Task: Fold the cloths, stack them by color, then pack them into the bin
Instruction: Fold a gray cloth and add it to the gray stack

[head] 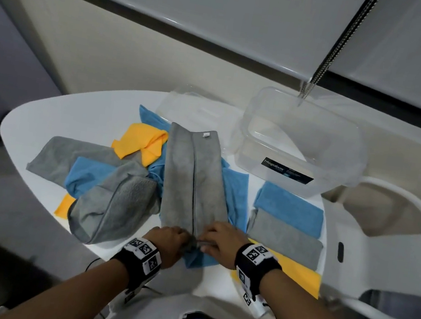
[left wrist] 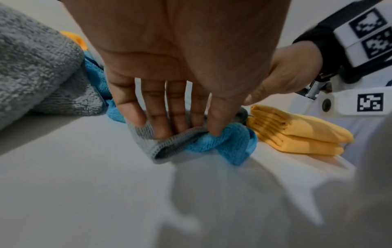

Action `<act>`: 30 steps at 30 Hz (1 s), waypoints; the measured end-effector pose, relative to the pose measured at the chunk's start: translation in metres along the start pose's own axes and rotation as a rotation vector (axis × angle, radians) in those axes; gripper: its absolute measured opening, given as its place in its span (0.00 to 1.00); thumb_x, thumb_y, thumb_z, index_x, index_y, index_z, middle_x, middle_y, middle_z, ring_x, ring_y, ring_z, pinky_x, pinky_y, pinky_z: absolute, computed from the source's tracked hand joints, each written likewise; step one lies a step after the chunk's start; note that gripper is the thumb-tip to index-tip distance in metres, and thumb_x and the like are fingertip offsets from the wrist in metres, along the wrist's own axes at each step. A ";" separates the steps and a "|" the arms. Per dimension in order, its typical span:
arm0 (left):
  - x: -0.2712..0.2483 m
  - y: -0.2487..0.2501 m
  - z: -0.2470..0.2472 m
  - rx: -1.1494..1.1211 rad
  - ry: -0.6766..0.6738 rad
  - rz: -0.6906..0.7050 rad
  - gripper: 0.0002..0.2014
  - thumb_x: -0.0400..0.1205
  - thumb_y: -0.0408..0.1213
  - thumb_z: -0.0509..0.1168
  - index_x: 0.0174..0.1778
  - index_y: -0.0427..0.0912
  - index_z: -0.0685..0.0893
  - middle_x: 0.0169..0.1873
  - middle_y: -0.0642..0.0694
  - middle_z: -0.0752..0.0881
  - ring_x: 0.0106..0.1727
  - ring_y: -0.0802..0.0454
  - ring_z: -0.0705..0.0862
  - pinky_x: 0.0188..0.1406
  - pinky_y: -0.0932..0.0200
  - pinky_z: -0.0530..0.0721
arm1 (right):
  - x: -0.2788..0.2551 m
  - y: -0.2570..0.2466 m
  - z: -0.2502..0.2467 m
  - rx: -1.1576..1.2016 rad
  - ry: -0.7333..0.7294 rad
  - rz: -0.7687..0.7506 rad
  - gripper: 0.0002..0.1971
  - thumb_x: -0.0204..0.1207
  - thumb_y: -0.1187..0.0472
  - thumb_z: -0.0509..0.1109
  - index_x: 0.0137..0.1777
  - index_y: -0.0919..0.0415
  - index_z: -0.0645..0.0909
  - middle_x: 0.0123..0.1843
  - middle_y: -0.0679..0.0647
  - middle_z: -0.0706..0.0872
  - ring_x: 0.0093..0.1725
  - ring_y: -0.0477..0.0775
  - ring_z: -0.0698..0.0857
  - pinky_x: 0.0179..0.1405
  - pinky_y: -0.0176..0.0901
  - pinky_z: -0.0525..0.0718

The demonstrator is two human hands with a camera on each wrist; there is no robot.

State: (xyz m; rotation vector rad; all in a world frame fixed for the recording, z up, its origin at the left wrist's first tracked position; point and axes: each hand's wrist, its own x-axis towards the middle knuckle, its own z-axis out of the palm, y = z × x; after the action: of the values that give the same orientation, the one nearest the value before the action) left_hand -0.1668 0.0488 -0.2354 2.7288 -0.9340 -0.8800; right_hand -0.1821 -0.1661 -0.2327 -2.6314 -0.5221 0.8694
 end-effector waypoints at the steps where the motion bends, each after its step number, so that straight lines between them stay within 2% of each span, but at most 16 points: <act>1: 0.000 -0.001 0.000 -0.001 -0.002 0.009 0.19 0.82 0.47 0.59 0.71 0.55 0.75 0.68 0.49 0.77 0.66 0.42 0.79 0.62 0.48 0.79 | 0.000 0.002 0.002 -0.024 -0.023 -0.002 0.26 0.76 0.35 0.54 0.69 0.41 0.78 0.69 0.47 0.75 0.69 0.54 0.72 0.71 0.55 0.71; 2: 0.000 -0.002 0.000 -0.004 0.002 0.019 0.18 0.83 0.47 0.58 0.70 0.55 0.77 0.67 0.49 0.78 0.66 0.42 0.79 0.61 0.49 0.78 | -0.001 0.002 0.002 -0.005 -0.022 -0.005 0.25 0.77 0.37 0.55 0.70 0.43 0.78 0.70 0.47 0.75 0.69 0.55 0.72 0.71 0.54 0.70; 4: -0.002 -0.010 0.000 -0.055 0.029 0.019 0.18 0.82 0.46 0.54 0.67 0.56 0.79 0.62 0.46 0.80 0.61 0.40 0.81 0.58 0.51 0.79 | -0.004 0.001 0.000 0.147 0.065 -0.022 0.19 0.80 0.49 0.60 0.67 0.51 0.80 0.65 0.51 0.79 0.65 0.55 0.76 0.68 0.50 0.73; 5: -0.005 -0.015 0.000 -0.095 0.057 0.023 0.21 0.81 0.46 0.50 0.66 0.55 0.80 0.59 0.45 0.81 0.58 0.39 0.82 0.55 0.52 0.81 | -0.005 0.004 0.000 0.234 0.138 -0.011 0.17 0.78 0.57 0.59 0.63 0.55 0.82 0.61 0.53 0.81 0.62 0.55 0.78 0.65 0.48 0.76; 7: -0.012 -0.028 0.004 -0.175 0.130 0.014 0.21 0.77 0.43 0.49 0.62 0.52 0.80 0.53 0.43 0.81 0.53 0.37 0.83 0.49 0.50 0.83 | -0.009 0.012 -0.001 0.299 0.298 0.007 0.19 0.66 0.66 0.56 0.53 0.57 0.82 0.53 0.53 0.81 0.53 0.56 0.79 0.55 0.46 0.78; 9: -0.021 -0.040 0.004 -0.211 0.194 -0.039 0.16 0.76 0.32 0.57 0.56 0.51 0.78 0.53 0.44 0.80 0.53 0.39 0.82 0.45 0.52 0.81 | -0.012 0.020 -0.003 0.198 0.344 0.006 0.20 0.58 0.71 0.58 0.48 0.54 0.79 0.50 0.50 0.79 0.49 0.55 0.77 0.47 0.46 0.76; 11: -0.026 -0.048 0.007 -0.124 0.199 -0.083 0.18 0.75 0.27 0.61 0.58 0.52 0.75 0.59 0.47 0.76 0.58 0.44 0.77 0.48 0.52 0.80 | -0.012 0.022 -0.006 0.003 0.252 0.018 0.24 0.55 0.75 0.67 0.50 0.52 0.77 0.55 0.50 0.77 0.52 0.56 0.75 0.46 0.47 0.76; 14: -0.024 -0.051 0.011 0.001 0.146 -0.070 0.27 0.74 0.26 0.62 0.67 0.52 0.70 0.68 0.47 0.67 0.65 0.44 0.72 0.55 0.53 0.81 | -0.012 0.015 -0.010 -0.157 0.127 0.071 0.30 0.59 0.73 0.71 0.59 0.49 0.72 0.64 0.51 0.68 0.58 0.57 0.71 0.55 0.48 0.77; 16: -0.019 -0.051 0.013 0.016 0.136 -0.046 0.30 0.74 0.27 0.63 0.69 0.55 0.66 0.72 0.47 0.63 0.66 0.43 0.72 0.56 0.50 0.82 | -0.012 0.009 -0.008 -0.176 0.091 0.102 0.32 0.60 0.73 0.71 0.62 0.48 0.70 0.66 0.51 0.63 0.59 0.57 0.69 0.59 0.49 0.76; 19: -0.010 -0.052 0.020 -0.033 0.167 -0.001 0.26 0.76 0.32 0.66 0.67 0.58 0.67 0.71 0.47 0.59 0.63 0.42 0.76 0.53 0.49 0.85 | -0.007 0.008 -0.003 -0.131 0.153 0.144 0.29 0.63 0.74 0.69 0.61 0.49 0.72 0.63 0.51 0.65 0.55 0.58 0.73 0.55 0.48 0.79; 22: -0.007 -0.054 0.022 -0.146 0.275 0.040 0.17 0.79 0.37 0.67 0.61 0.59 0.77 0.67 0.48 0.65 0.54 0.45 0.82 0.48 0.53 0.86 | -0.006 0.011 -0.002 -0.038 0.210 0.146 0.18 0.68 0.67 0.69 0.57 0.54 0.75 0.60 0.51 0.69 0.46 0.61 0.81 0.48 0.48 0.83; 25: -0.012 -0.062 0.025 -0.278 0.428 0.103 0.10 0.79 0.38 0.70 0.55 0.51 0.84 0.66 0.47 0.71 0.44 0.48 0.84 0.43 0.54 0.87 | -0.012 0.015 -0.003 0.084 0.266 0.074 0.10 0.70 0.63 0.68 0.51 0.59 0.79 0.63 0.50 0.71 0.48 0.58 0.84 0.51 0.45 0.84; 27: -0.016 -0.068 0.028 -0.272 0.460 0.175 0.10 0.82 0.41 0.64 0.57 0.50 0.85 0.70 0.47 0.74 0.48 0.48 0.84 0.48 0.53 0.85 | -0.016 0.017 -0.001 0.138 0.246 0.024 0.12 0.71 0.65 0.67 0.54 0.61 0.82 0.70 0.50 0.72 0.54 0.55 0.84 0.59 0.40 0.82; 29: -0.022 -0.072 0.030 -0.185 0.444 0.245 0.15 0.85 0.47 0.55 0.61 0.53 0.84 0.72 0.51 0.76 0.53 0.48 0.82 0.56 0.56 0.81 | -0.020 0.017 0.004 0.151 0.183 -0.011 0.18 0.71 0.67 0.67 0.61 0.62 0.82 0.75 0.49 0.72 0.62 0.52 0.82 0.67 0.31 0.73; 30: -0.025 -0.074 0.029 -0.163 0.435 0.272 0.16 0.86 0.48 0.53 0.62 0.54 0.84 0.71 0.54 0.78 0.53 0.48 0.82 0.57 0.57 0.79 | -0.021 0.015 0.005 0.139 0.149 -0.019 0.20 0.71 0.69 0.66 0.64 0.63 0.82 0.76 0.49 0.72 0.65 0.52 0.80 0.68 0.27 0.69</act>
State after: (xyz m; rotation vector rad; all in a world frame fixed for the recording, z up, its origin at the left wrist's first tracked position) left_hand -0.1610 0.1253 -0.2688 2.4280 -1.0464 -0.2827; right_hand -0.1973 -0.1877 -0.2316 -2.5354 -0.4313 0.6713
